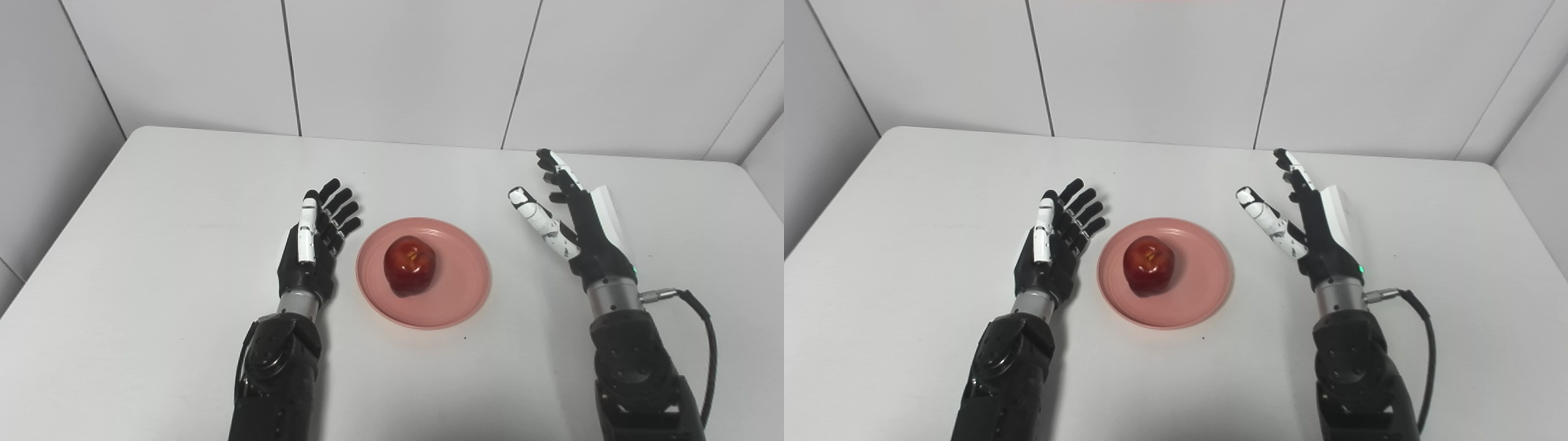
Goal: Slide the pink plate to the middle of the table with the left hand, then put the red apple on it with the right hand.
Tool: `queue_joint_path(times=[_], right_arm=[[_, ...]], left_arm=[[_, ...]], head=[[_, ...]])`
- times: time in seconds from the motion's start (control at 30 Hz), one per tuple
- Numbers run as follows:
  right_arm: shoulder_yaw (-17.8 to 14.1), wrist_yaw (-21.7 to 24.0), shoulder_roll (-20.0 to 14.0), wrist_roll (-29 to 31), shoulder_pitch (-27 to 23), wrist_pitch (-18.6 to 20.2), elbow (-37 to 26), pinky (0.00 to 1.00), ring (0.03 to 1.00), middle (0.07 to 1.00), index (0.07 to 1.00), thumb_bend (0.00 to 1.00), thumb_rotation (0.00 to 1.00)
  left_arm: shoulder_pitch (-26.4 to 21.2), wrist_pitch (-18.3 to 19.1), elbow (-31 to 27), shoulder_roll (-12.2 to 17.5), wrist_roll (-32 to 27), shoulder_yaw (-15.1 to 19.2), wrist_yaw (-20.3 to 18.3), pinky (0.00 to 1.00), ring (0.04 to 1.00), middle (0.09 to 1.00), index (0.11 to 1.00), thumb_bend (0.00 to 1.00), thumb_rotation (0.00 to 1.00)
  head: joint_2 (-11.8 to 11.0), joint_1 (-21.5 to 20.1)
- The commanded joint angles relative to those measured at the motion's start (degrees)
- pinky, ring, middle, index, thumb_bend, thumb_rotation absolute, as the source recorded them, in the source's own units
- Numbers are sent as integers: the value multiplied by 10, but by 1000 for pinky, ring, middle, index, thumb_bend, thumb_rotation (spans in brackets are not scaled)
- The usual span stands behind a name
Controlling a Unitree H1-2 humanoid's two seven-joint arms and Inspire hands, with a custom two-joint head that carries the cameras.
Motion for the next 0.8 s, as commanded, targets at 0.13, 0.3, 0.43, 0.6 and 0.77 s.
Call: queue_joint_path(times=[0.13, 0.3, 0.43, 0.6, 0.77], right_arm=[[-21, -43, 24, 64, 8, -79, 22, 810, 839, 869, 887, 698, 1000], [-35, -49, 36, 115, 20, -97, 56, 811, 870, 904, 914, 588, 1000], [-44, -53, 44, 150, 19, -105, 84, 812, 872, 903, 909, 413, 1000], [-62, -53, 63, 204, 11, -108, 111, 819, 864, 897, 903, 280, 1000], [-64, -48, 63, 229, 9, -115, 126, 882, 894, 924, 929, 206, 1000]], left_arm=[[-1, 15, 0, 11, -10, 5, -5, 838, 852, 864, 840, 353, 1000], [0, 19, -2, 13, -13, 7, -3, 838, 849, 860, 838, 350, 1000], [1, 18, 0, 17, -15, 10, -6, 846, 853, 864, 842, 346, 1000], [2, 13, 3, 23, -15, 8, -10, 854, 858, 868, 846, 345, 1000], [4, 12, 0, 26, -17, 6, -13, 867, 867, 876, 852, 348, 1000]], head=[[0, -5], [-1, -10], [0, -12], [-1, -14], [2, -11]])
